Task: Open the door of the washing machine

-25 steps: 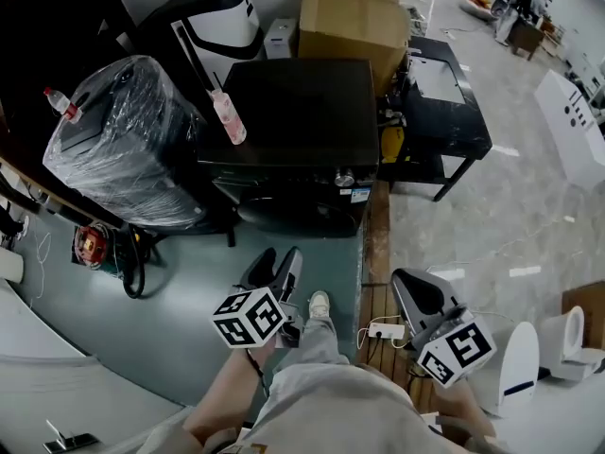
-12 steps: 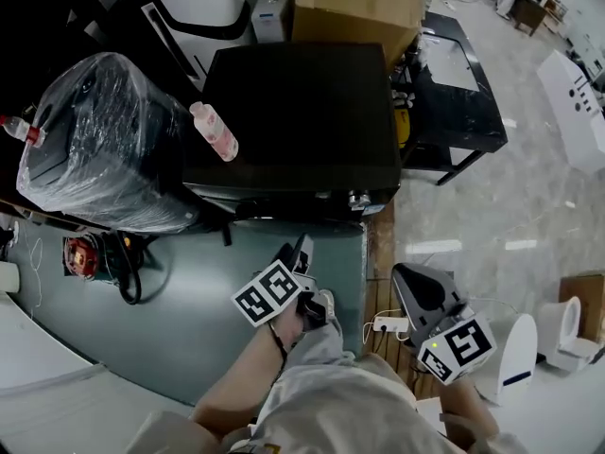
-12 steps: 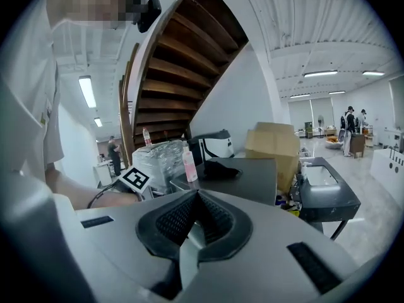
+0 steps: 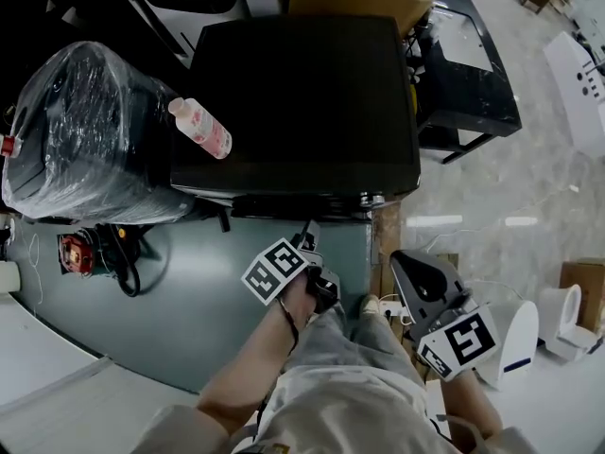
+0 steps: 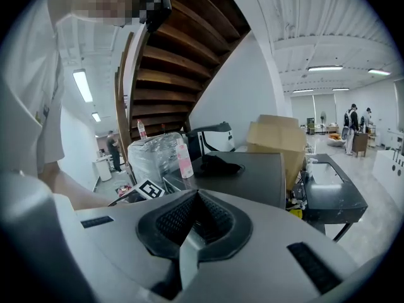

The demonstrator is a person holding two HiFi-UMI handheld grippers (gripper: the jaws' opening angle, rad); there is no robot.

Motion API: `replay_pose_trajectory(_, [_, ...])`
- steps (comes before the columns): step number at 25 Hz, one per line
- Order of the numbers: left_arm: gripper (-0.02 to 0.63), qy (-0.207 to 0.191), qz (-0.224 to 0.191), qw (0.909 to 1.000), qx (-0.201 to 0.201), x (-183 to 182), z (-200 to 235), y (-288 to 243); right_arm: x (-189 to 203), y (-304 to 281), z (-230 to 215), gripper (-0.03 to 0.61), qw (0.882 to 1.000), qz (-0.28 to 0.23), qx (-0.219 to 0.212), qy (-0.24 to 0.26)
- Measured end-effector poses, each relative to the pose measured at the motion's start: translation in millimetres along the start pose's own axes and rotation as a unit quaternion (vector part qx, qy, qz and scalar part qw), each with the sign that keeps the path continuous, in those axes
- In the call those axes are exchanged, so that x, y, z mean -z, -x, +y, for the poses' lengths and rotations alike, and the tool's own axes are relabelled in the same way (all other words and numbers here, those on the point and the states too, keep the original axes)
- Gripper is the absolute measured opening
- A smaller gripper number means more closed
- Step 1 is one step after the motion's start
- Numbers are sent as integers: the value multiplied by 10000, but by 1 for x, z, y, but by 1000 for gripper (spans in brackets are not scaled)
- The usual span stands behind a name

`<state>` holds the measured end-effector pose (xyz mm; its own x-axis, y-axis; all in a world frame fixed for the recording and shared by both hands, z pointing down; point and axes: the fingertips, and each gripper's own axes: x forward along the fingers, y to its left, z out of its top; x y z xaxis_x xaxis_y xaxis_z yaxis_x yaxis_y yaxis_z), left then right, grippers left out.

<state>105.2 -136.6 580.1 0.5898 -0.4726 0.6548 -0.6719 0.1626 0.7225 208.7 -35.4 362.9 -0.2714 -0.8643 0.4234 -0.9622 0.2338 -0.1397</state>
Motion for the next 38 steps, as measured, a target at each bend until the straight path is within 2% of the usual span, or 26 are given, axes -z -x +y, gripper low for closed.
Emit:
replay_pose_trajectory(2, [245, 202, 38, 9997, -140, 3, 12, -10, 4, -9, -1, 23, 10000, 47, -50, -7])
replay_pose_trajectory(7, [245, 424, 73, 9980, -454, 8, 37, -33, 18, -33, -8, 23, 9997, 177, -173, -13])
replay_pose_trajectory(15, [245, 629, 43, 9948, -795, 7, 66, -67, 54, -65, -16, 23, 9975, 446, -515, -189])
replay_pose_trajectory(19, [245, 576, 2, 9939, -944, 8, 73, -81, 67, -71, -28, 23, 9966, 548, -533, -309])
replay_pose_trajectory(29, [245, 921, 256, 9880, -1214, 49, 72, -117, 83, -71, -51, 23, 9953, 625, -490, -546])
replay_pose_trajectory(38, [251, 723, 134, 9859, -1504, 55, 73, -139, 101, -66, -60, 23, 9935, 796, -586, -561])
